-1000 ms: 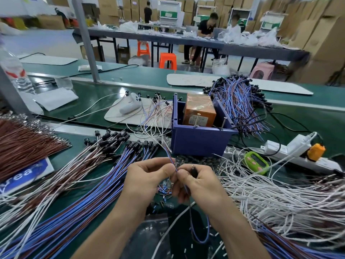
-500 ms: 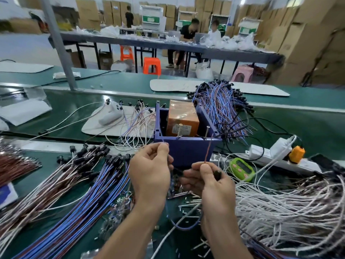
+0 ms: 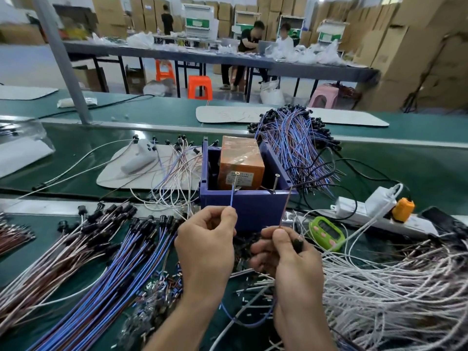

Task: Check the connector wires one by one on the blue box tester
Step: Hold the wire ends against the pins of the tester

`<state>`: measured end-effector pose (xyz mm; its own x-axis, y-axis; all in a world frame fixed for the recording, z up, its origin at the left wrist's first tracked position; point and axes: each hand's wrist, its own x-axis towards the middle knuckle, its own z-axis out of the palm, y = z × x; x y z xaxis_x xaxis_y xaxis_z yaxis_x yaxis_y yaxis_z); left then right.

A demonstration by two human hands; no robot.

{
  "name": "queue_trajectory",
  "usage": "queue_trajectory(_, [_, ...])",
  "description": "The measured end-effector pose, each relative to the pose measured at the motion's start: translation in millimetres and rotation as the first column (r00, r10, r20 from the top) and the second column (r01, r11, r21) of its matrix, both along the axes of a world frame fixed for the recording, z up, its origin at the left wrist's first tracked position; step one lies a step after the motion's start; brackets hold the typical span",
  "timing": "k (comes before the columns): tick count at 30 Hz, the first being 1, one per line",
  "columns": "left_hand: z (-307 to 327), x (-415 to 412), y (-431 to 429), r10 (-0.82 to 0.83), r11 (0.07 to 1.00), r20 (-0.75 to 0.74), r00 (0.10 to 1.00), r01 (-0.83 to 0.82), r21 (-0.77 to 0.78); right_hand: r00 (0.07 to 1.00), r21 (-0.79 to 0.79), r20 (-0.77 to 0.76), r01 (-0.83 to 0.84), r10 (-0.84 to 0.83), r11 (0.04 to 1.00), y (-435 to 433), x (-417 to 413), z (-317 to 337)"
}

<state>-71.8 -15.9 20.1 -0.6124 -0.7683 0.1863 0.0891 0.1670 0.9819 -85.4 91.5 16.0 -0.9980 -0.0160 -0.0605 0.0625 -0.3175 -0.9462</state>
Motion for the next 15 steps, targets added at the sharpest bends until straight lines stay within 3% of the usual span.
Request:
queue_trajectory(9, [-4.7,-1.8,-1.1,-0.060,0.998,-0.013,0.998,0.061,0.007,1.000,0.027,-0.012,-0.019,0.019,0.999,2.4,-4.0,-3.8])
queue_trajectory(15, [-6.1,-1.9,-1.7,-0.095,0.995,-0.013,0.995,0.095,-0.011,0.996,0.138,-0.050,-0.066,0.073,0.988,4.5,-9.0,-3.1])
